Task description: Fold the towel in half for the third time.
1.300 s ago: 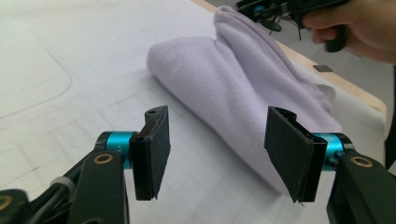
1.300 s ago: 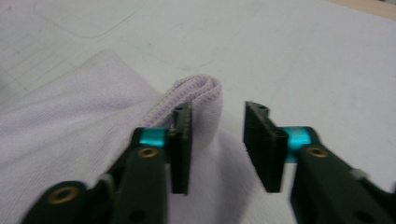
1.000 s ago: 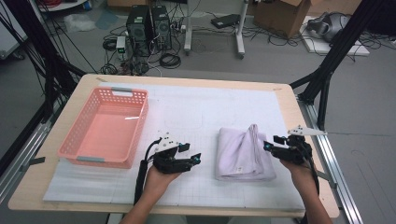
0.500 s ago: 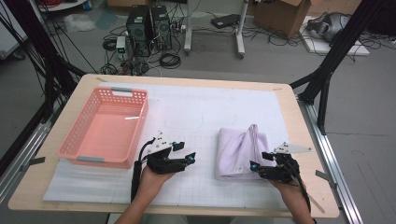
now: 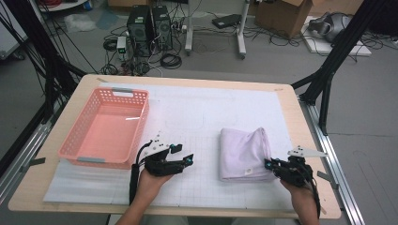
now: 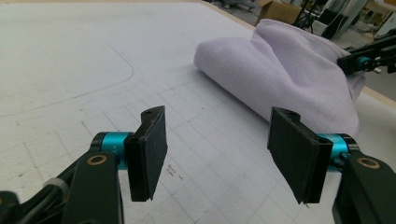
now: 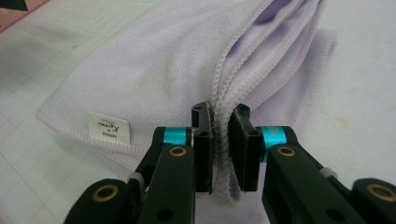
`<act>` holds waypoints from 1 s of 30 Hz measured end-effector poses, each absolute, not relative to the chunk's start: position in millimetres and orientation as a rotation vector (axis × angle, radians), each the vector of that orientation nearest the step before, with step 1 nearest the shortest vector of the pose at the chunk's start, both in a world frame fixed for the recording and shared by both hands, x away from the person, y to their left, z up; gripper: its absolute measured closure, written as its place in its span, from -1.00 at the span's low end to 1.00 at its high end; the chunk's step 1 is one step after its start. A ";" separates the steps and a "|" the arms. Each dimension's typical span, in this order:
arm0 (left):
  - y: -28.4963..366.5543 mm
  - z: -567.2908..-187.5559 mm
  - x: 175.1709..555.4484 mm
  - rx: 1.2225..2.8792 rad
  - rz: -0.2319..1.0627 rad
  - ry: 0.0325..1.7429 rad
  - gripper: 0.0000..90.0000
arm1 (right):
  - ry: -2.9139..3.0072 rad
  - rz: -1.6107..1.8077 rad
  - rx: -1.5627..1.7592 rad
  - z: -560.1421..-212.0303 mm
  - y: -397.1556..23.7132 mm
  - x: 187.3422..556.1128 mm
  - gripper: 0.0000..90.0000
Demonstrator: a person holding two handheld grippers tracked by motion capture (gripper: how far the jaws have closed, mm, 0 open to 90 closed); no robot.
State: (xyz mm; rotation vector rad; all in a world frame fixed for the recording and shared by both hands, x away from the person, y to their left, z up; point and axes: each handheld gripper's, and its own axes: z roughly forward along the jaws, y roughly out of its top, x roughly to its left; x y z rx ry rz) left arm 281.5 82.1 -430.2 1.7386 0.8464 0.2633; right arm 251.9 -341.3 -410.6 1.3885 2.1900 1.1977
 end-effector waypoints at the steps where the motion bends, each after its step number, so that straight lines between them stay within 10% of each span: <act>1: 82.0 -430.6 281.5 1.740 0.261 0.848 -0.16 | 2.184 1.181 1.390 -410.0 -344.0 249.6 0.75; 7: 83.1 -431.7 281.5 1.737 0.261 0.853 -0.16 | 2.138 1.053 1.423 -410.6 -355.9 239.3 0.25; 17: 81.0 -433.8 281.2 1.749 0.254 0.855 -0.16 | 2.136 1.134 1.219 -399.3 -332.7 251.8 0.55; 30: 84.0 -432.9 279.9 1.739 0.267 0.857 -0.16 | 2.198 0.985 1.353 -426.9 -344.9 257.5 0.47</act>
